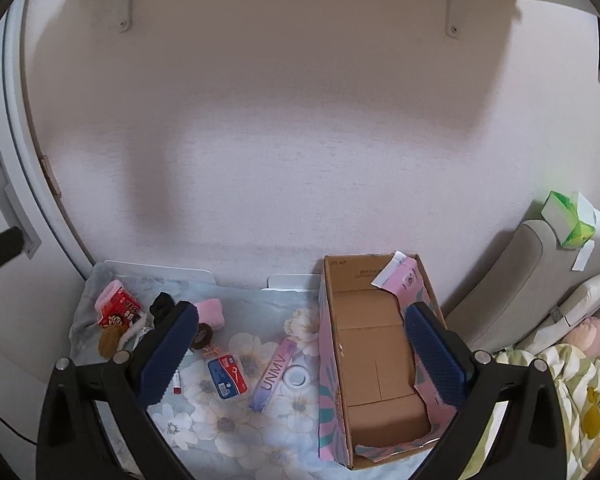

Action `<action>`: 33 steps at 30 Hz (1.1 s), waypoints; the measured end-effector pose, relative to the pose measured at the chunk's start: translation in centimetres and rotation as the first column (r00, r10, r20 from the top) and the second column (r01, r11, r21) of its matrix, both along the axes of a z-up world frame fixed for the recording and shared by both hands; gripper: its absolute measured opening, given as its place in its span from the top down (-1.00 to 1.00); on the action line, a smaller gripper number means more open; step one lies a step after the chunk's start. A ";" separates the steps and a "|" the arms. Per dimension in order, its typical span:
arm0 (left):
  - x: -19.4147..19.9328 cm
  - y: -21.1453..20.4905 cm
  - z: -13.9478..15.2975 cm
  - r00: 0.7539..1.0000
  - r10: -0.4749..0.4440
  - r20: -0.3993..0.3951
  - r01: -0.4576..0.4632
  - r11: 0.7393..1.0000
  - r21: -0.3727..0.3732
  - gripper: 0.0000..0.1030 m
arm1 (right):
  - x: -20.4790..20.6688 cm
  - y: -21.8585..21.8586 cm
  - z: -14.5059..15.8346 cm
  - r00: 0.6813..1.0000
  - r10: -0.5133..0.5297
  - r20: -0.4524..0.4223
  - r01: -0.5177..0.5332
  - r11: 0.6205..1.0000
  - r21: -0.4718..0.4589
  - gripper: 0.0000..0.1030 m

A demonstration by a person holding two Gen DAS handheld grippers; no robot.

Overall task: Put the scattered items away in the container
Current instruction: 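Move both grippers toward the scattered items on the blanket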

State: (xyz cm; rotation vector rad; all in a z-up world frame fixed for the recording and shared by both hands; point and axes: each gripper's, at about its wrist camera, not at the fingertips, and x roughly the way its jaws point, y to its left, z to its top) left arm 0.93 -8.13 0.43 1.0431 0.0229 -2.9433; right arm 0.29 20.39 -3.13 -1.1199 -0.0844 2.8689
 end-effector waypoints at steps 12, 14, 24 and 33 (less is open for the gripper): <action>0.5 -1.0 -0.6 1.000 0.001 0.004 -0.001 0.996 -0.088 -0.99 | 0.2 -0.1 0.4 0.990 0.140 -0.010 -0.140 0.987 -0.073 -1.00; 0.5 -1.6 -1.0 1.000 -0.007 0.020 0.009 0.997 -0.077 -0.99 | 0.1 0.0 0.1 0.987 0.162 0.000 -0.161 0.981 -0.107 -1.00; 1.2 -3.5 -7.1 0.995 -0.018 0.101 0.032 0.990 -0.135 -0.99 | -0.5 -1.9 -3.6 0.954 0.293 0.061 -0.287 0.954 -0.085 -1.00; -1.2 -5.3 -15.3 0.968 -0.102 0.228 0.126 0.988 -0.093 -0.99 | -2.9 -3.8 -9.6 0.915 0.339 0.219 -0.334 0.941 -0.061 -1.00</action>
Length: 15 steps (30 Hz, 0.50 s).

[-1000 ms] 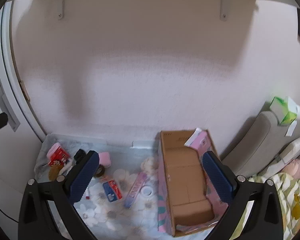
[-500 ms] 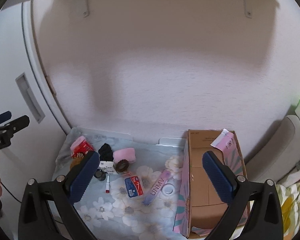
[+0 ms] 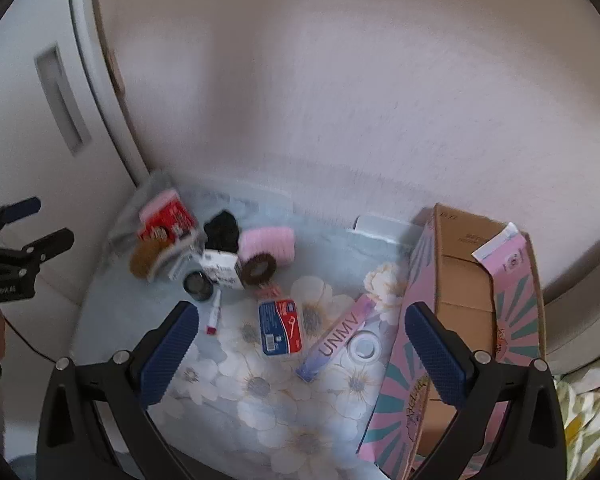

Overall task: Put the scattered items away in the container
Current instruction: 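Move both grippers toward the scattered items on the blanket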

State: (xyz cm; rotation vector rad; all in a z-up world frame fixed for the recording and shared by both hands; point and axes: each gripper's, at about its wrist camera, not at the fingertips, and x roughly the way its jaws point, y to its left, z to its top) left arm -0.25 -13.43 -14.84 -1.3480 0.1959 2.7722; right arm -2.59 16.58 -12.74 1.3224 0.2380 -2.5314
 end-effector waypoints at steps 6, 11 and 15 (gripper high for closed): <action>-2.4 -0.3 -4.7 0.996 -0.074 0.041 0.073 0.997 0.014 -0.99 | -1.4 -2.0 -3.4 0.997 0.068 0.047 -0.071 0.995 0.072 -0.99; -4.3 -0.6 -8.4 0.991 -0.105 0.083 0.104 0.994 0.021 -0.99 | -2.8 -3.3 -6.9 0.988 0.118 0.103 -0.129 0.986 0.107 -0.99; -5.2 -0.8 -10.5 0.987 -0.131 0.094 0.126 0.991 0.049 -0.98 | -3.8 -3.9 -9.1 0.981 0.143 0.129 -0.157 0.982 0.106 -0.99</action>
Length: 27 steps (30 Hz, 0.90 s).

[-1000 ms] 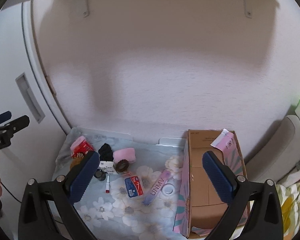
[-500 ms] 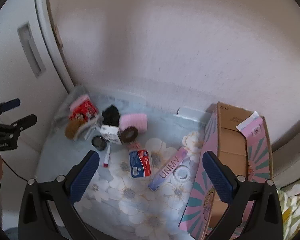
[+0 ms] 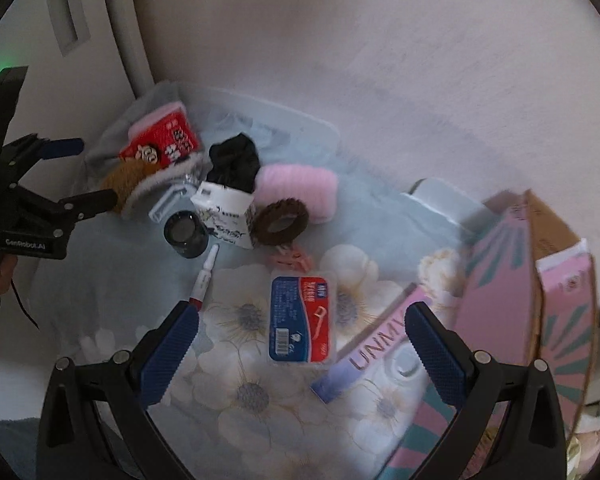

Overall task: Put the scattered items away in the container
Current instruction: 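Move both grippers toward the scattered items on the blanket, then grasp the brown plush bear with the left gripper while the right grasps the floss box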

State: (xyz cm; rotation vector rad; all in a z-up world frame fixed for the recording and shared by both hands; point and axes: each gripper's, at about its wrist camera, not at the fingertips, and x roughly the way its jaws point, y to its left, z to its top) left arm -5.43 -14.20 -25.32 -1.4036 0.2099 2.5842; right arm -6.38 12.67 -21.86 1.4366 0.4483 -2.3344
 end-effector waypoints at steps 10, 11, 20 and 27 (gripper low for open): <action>-0.8 0.0 -3.1 0.999 -0.014 0.035 0.013 1.000 0.024 -0.66 | -2.0 -0.1 -3.6 0.999 -0.012 0.045 0.011 1.000 0.026 -0.91; -0.8 0.0 -3.3 0.999 -0.013 0.040 0.012 1.000 0.028 -0.62 | -2.1 0.0 -3.8 0.999 -0.013 0.051 0.012 1.000 0.023 -0.89; -1.3 -0.2 -4.0 0.998 -0.010 0.060 0.005 0.997 0.081 -0.42 | -2.8 -0.1 -5.4 0.994 -0.005 0.110 0.004 1.000 0.009 -0.39; -1.0 -0.4 -3.7 0.998 -0.027 0.058 0.020 0.992 0.122 0.00 | -2.9 0.3 -6.8 0.988 -0.022 0.151 0.020 1.000 0.015 0.01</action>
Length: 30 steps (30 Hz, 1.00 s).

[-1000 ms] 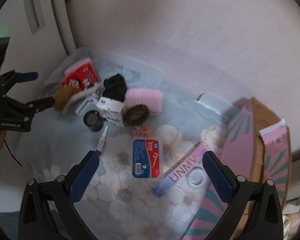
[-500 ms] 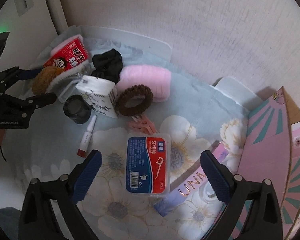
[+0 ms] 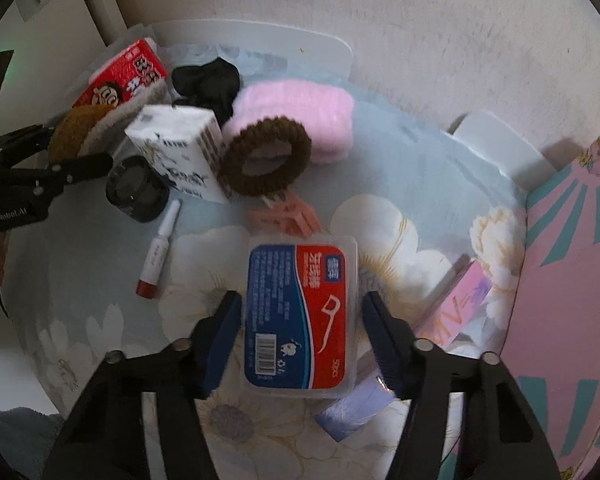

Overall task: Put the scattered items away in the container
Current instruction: 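Grasp the brown plush bear with the left gripper while the right grasps the floss box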

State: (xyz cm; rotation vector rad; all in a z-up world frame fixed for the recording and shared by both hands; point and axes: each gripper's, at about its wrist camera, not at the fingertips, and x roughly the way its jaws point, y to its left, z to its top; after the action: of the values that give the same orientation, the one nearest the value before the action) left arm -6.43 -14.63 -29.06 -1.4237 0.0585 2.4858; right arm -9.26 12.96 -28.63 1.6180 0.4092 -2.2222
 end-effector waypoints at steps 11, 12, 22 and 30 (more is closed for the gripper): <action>0.0 -0.8 0.1 0.999 0.014 0.030 -0.016 0.997 0.082 0.36 | 0.2 -0.5 0.7 0.999 0.004 -0.032 -0.004 1.000 0.013 0.03; -0.1 -0.7 0.1 0.999 0.016 0.033 -0.019 0.996 0.088 0.37 | 0.2 -0.5 0.7 0.999 0.002 -0.033 -0.002 1.000 0.013 0.03; 1.6 -0.5 2.1 1.000 0.004 0.021 -0.007 0.994 0.109 0.40 | 0.4 -0.4 2.5 0.997 -0.015 -0.071 0.015 1.000 0.000 0.03; 3.0 0.1 4.7 1.000 0.030 -0.002 -0.029 0.993 0.115 0.40 | 0.9 0.0 5.0 0.995 -0.033 -0.093 0.031 0.999 -0.021 0.03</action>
State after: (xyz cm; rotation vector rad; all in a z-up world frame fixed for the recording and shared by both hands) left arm -3.44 -14.52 -24.37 -1.3831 -0.1044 2.4715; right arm -8.41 12.93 -23.62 1.5260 0.3878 -2.3250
